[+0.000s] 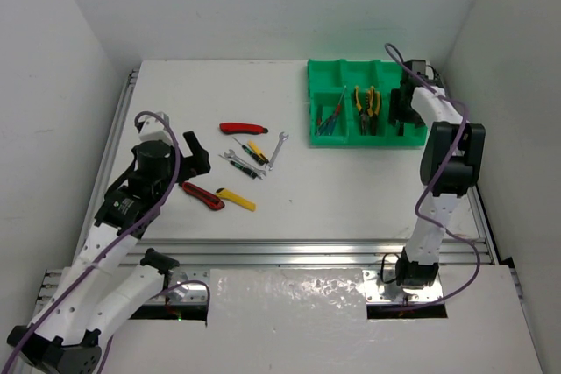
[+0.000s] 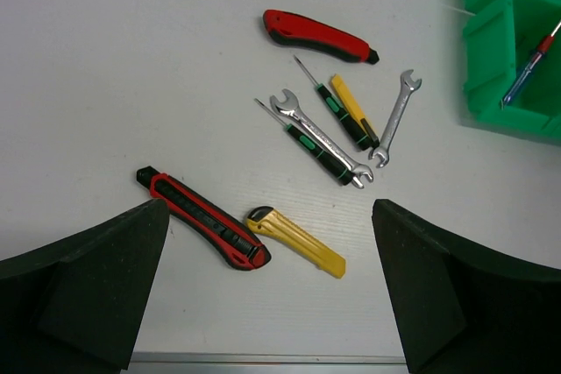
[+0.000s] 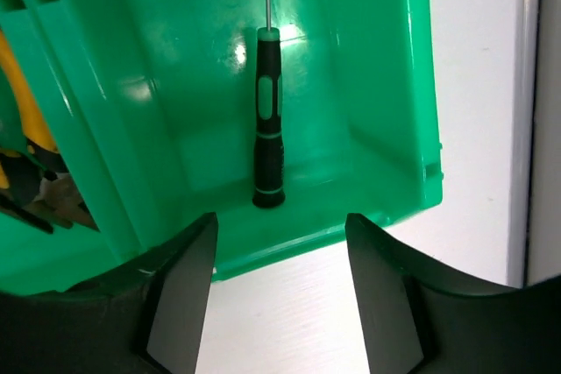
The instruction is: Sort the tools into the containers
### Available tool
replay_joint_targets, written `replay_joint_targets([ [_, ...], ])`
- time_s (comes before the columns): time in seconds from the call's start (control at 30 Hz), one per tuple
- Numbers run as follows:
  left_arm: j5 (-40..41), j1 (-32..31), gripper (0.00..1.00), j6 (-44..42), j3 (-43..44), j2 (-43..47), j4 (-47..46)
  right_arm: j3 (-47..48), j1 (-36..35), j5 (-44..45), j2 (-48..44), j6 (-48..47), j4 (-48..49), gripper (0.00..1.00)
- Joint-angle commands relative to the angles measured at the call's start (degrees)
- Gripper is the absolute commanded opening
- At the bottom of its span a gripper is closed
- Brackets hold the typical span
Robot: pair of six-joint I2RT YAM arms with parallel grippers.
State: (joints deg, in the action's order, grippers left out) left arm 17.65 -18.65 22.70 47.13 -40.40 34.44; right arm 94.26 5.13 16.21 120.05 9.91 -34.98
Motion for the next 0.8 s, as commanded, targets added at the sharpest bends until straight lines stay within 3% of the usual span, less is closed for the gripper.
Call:
replay_joint_targets([
  [0.0,-0.8,0.5,1.00,-0.9,0.2,0.4,-3.1,2.8,-1.1,-2.9,-5.0,2.9,-0.3,0.63],
  [0.13,0.1,0.5,1.00,-0.7,0.3,0.8,-2.8,-2.3,-7.4,-5.7,-12.9,4.8,1.5,0.63],
  [0.3,5.5,1.0,1.00,1.2,0.9,3.5,-1.5,-18.1,-25.3,-17.5,-25.0,7.1,14.8,0.71],
  [0.37,6.9,1.1,1.00,1.7,0.9,5.3,-1.0,-20.8,-31.2,-19.4,-24.3,7.7,19.0,0.71],
  [0.47,8.8,1.1,1.00,2.5,0.9,7.6,-0.7,-15.6,-43.4,-16.3,-16.5,5.4,17.4,0.66],
  [0.53,8.9,1.1,1.00,2.6,0.8,8.3,-0.8,-8.4,-46.9,-13.8,-9.2,4.0,13.7,0.61],
  [0.57,8.7,1.1,1.00,2.6,0.6,8.4,-0.9,-6.3,-49.1,-13.0,-7.0,3.0,11.7,0.53],
  [0.77,8.6,1.1,1.00,2.5,1.0,7.2,-0.3,9.1,-52.7,-11.4,6.8,-1.5,5.0,0.41],
])
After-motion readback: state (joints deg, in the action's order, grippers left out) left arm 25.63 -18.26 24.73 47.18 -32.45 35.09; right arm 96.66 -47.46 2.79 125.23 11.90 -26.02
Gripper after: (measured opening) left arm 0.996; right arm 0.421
